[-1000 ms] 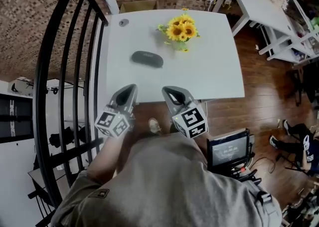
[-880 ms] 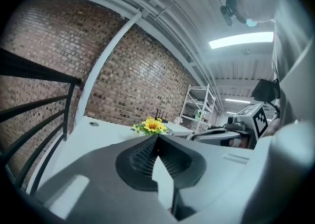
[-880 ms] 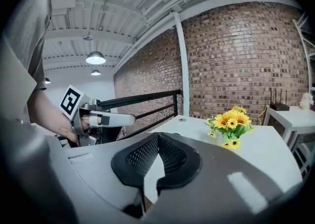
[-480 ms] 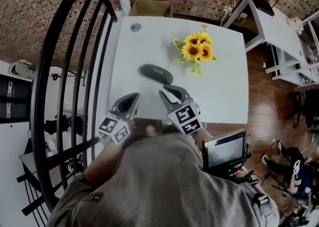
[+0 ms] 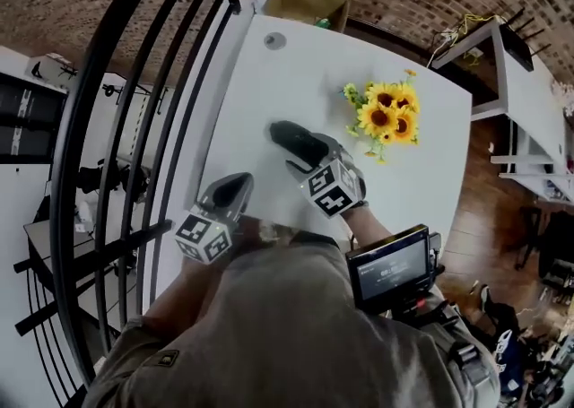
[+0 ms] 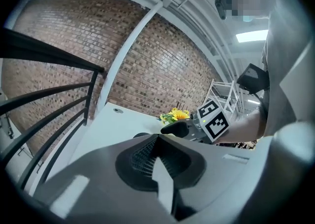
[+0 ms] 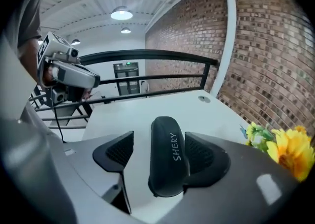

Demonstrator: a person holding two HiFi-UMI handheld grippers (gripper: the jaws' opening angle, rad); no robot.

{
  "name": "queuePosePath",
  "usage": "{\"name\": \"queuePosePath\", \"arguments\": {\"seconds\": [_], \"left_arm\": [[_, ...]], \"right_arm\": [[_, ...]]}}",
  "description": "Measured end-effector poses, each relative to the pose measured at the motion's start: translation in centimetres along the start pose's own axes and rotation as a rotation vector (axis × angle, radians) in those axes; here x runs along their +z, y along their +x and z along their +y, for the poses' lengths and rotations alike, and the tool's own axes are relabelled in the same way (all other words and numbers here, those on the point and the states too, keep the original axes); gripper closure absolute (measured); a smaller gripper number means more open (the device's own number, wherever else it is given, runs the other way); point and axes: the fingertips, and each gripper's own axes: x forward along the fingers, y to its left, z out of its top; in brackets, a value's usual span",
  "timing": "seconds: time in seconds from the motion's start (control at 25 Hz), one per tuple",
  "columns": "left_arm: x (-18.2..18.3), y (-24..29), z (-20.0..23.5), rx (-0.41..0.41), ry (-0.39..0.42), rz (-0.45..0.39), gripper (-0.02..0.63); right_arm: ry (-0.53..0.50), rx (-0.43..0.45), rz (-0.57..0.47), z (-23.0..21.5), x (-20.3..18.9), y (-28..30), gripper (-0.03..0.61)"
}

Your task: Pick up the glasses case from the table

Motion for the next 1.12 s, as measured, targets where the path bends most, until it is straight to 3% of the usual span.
{"name": "queuePosePath", "arguments": {"seconds": [0.36,0.48,0.6,0.76,1.12], "left_arm": [[-0.9,-2.0,-0.1,0.114,-0.052,0.002,0.617],[-1.3,-5.1,-2.0,0.12,-0.058,0.0,0.617],[-1.8,-4.8,-0.5,0.127,-0.066,0.012,0.617],[-1.7,-1.1,1.5,0.14,-0.063,0.025,0.617],[-0.3,-0.1,2.4,0.064,-0.024,0.009,0.617]], "right_arm": [[-0.099,0.066,0.158,-0.8,-2.7,2.9,0.172],[-0.106,0.079,0.188,2.1,-3.3,1.0,0.172],[-0.108,0.093,0.207,1.9,-3.6,3.2,0.186],[-0.098,0.104,0.196,-1.4,-3.8,5.7,0.193],[0.023,0.005,0.041,-2.1,-0.7,3.4,0.198]]}}
